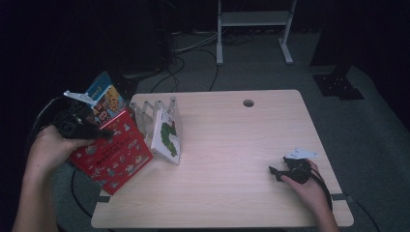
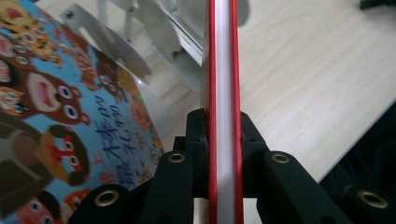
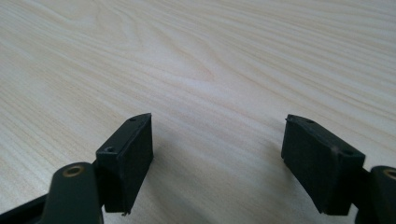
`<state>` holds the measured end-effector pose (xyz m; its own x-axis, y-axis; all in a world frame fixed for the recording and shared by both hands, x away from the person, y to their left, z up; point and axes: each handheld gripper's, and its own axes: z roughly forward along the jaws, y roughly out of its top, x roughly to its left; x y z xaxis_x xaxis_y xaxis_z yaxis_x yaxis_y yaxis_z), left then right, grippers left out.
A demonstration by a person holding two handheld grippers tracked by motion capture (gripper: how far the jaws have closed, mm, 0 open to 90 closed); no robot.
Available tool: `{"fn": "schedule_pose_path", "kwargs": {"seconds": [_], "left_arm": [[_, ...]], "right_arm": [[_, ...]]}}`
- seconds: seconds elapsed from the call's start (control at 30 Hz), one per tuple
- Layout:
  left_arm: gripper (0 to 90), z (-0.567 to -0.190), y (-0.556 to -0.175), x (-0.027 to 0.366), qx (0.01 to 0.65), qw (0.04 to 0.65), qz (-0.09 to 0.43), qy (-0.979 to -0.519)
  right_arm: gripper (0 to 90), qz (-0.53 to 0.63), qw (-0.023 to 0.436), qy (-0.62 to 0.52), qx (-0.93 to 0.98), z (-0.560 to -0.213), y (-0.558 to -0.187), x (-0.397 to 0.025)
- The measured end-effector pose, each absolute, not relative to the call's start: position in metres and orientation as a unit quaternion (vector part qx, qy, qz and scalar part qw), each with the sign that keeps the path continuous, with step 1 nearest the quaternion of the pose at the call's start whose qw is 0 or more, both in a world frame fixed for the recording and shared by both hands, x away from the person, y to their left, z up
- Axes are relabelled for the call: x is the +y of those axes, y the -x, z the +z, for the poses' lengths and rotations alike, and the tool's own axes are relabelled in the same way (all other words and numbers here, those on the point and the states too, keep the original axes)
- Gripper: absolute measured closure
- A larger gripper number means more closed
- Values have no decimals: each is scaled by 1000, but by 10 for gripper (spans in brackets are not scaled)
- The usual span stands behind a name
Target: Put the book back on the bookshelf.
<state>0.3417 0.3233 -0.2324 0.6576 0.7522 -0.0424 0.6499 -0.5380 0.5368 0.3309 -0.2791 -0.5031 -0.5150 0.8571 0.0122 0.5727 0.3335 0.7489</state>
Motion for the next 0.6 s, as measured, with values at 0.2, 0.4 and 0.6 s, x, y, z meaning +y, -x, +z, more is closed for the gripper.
{"fn": "schedule_pose_path", "kwargs": {"seconds": [0.2,0.4,0.6], "left_arm": [[788,-235,-362,322,431,270,107,-854],[788,-243,-388,312,446,265,107,-848],[789,-252,-412,303,468,251,111,-840]], "right_arm": [[240,360,197,-451,792,-503,-331,-279],[240,360,197,-451,792,-503,-331,-279],[240,360,198,-451,792,-503,-331,-279]]}}
